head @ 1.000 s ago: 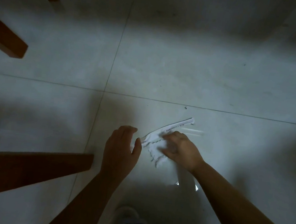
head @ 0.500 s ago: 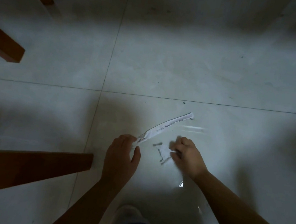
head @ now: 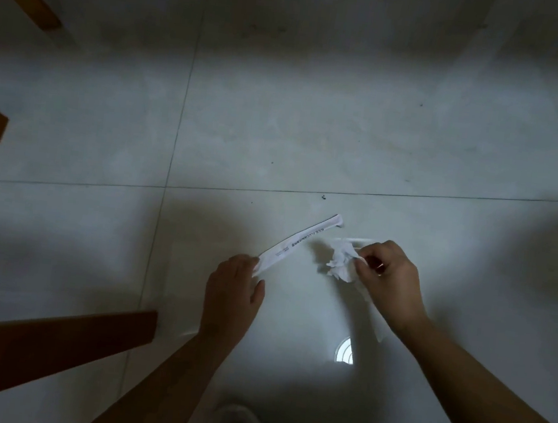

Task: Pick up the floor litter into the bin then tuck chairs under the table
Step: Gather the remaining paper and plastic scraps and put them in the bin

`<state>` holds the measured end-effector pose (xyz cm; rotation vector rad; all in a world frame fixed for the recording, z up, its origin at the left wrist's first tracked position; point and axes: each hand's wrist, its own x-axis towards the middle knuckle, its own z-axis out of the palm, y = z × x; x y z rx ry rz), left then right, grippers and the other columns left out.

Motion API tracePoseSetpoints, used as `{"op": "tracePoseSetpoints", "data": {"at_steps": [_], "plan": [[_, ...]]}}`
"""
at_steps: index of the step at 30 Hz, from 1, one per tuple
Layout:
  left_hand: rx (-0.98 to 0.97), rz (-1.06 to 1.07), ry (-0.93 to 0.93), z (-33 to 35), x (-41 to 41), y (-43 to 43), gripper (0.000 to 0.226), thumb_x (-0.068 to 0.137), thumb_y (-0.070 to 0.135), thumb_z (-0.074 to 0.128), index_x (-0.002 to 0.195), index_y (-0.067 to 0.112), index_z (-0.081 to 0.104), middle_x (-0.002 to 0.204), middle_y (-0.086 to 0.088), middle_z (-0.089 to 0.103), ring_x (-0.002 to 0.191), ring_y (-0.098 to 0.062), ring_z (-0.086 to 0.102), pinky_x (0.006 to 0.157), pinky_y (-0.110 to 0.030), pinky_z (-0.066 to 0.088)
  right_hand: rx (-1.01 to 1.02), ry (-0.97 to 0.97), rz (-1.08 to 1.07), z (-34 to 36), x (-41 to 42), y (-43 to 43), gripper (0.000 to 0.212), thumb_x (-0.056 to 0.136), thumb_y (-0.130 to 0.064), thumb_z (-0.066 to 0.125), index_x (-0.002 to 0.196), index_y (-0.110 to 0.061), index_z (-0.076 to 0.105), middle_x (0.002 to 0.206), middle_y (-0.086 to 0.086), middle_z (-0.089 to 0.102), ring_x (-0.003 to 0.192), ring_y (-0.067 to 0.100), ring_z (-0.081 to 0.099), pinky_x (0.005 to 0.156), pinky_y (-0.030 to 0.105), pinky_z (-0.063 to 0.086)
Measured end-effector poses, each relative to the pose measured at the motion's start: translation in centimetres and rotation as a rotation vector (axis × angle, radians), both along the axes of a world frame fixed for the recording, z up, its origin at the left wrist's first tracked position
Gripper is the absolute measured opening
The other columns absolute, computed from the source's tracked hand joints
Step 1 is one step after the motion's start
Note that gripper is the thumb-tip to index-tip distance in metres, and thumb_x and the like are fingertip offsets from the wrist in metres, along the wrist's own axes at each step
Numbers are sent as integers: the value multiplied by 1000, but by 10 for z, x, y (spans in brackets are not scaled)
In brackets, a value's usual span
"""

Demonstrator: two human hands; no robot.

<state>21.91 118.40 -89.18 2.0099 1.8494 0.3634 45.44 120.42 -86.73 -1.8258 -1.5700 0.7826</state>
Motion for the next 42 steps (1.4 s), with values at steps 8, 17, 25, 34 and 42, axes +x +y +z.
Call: {"op": "tracePoseSetpoints", "data": {"at_steps": [8, 17, 25, 34, 42], "plan": [[-20, 89, 28, -18, 13, 1, 37, 57, -3, 79, 89, 6, 65, 82, -15, 63, 66, -36, 59, 57, -39, 50, 42, 43, 25, 10, 10, -5, 12, 77, 1, 65, 74, -10, 63, 72, 4, 52, 67, 13, 48, 60, 9, 36], [-92, 140, -66, -25, 19, -7, 24, 62, -6, 76, 80, 5, 65, 77, -16, 60, 64, -36, 59, 56, -40, 50, -21, 69, 31, 8, 9, -10, 13, 77, 3, 64, 72, -9, 63, 74, 11, 53, 67, 16, 47, 60, 13, 36], [-197, 246, -146, -14, 11, -38, 7, 84, 6, 62, 88, 0, 62, 85, -7, 59, 77, -17, 53, 69, -16, 35, -10, 13, 131, 6, -14, -14, 15, 76, 3, 65, 70, -11, 60, 71, 9, 51, 71, 13, 47, 59, 9, 35], [-127, 281, -212, 20, 6, -37, 10, 76, 0, 64, 73, 5, 56, 69, -1, 46, 61, -16, 43, 61, -25, 38, -111, 7, 137, 19, -44, -18, 12, 79, 1, 61, 73, -9, 61, 71, -1, 44, 58, 7, 45, 59, 5, 33], [-24, 328, -275, 151, 25, -12, 12, 75, -2, 63, 71, 6, 55, 72, -5, 46, 59, -23, 47, 56, -32, 42, -262, -94, -7, 148, -27, -17, 11, 82, 2, 55, 88, 1, 64, 85, 8, 46, 68, 22, 47, 55, 19, 26]]}}
